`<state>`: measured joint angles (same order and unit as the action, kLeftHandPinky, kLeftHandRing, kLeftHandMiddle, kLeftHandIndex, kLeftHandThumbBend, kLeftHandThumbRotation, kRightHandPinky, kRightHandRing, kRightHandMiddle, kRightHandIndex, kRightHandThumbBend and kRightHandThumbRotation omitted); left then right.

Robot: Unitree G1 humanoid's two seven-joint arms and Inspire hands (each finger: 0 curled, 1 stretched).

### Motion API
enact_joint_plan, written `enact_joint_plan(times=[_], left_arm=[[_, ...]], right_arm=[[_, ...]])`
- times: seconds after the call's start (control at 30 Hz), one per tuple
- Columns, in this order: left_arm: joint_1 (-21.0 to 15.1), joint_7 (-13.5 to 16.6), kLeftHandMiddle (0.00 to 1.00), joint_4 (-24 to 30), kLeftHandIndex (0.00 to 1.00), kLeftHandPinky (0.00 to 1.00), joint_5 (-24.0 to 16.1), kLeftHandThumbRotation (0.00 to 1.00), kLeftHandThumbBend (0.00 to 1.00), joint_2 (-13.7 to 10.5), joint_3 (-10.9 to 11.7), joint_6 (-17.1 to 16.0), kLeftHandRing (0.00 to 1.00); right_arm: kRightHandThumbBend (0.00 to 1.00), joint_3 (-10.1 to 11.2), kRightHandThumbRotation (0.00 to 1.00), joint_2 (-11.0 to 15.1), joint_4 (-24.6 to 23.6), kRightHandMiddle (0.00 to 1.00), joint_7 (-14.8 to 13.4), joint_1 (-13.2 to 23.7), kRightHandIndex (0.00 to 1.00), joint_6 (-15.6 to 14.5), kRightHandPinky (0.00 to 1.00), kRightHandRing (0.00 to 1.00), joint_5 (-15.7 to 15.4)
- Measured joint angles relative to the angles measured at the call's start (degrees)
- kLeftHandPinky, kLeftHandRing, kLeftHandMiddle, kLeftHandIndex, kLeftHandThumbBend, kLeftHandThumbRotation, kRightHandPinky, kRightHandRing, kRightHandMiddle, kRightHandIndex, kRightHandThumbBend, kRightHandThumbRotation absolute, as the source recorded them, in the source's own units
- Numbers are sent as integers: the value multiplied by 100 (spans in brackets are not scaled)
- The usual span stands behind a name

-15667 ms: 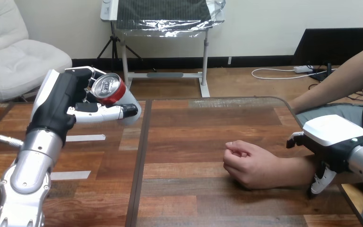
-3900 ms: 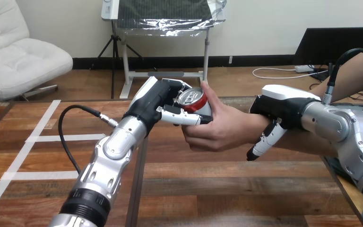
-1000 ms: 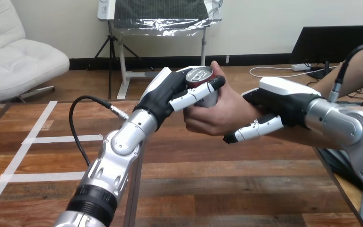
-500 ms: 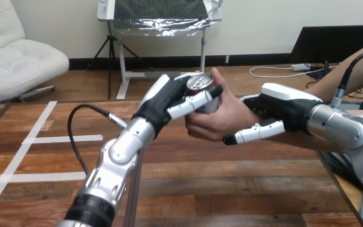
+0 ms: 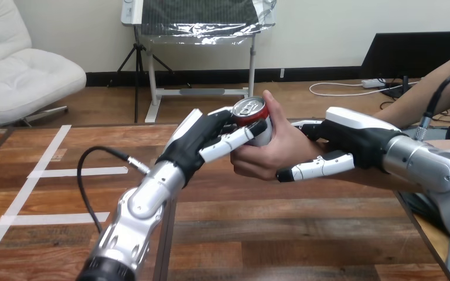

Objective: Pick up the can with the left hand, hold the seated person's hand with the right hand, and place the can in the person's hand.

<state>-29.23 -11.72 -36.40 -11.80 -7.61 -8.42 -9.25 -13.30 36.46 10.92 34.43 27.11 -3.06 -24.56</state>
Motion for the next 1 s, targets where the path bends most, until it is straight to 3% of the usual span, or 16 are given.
enact_joint_plan(times=[0.4,0.73,1.0], left_arm=[[405,113,84,442,82,85,82,94,79,-34,58,-16,85],[790,227,88,789,86,86,240,97,78,-36,139,-176,88],[1138,278,90,1168,88,87,258,98,73,-39,184,-184,91]], right_arm=[[100,261,71,-59,-333,89,-435,-418,93,-23,69,86,184],[100,538,72,-220,-386,92,-696,-631,96,-12,65,87,677],[99,611,78,-294,-343,95,-823,-694,98,48,70,91,909]])
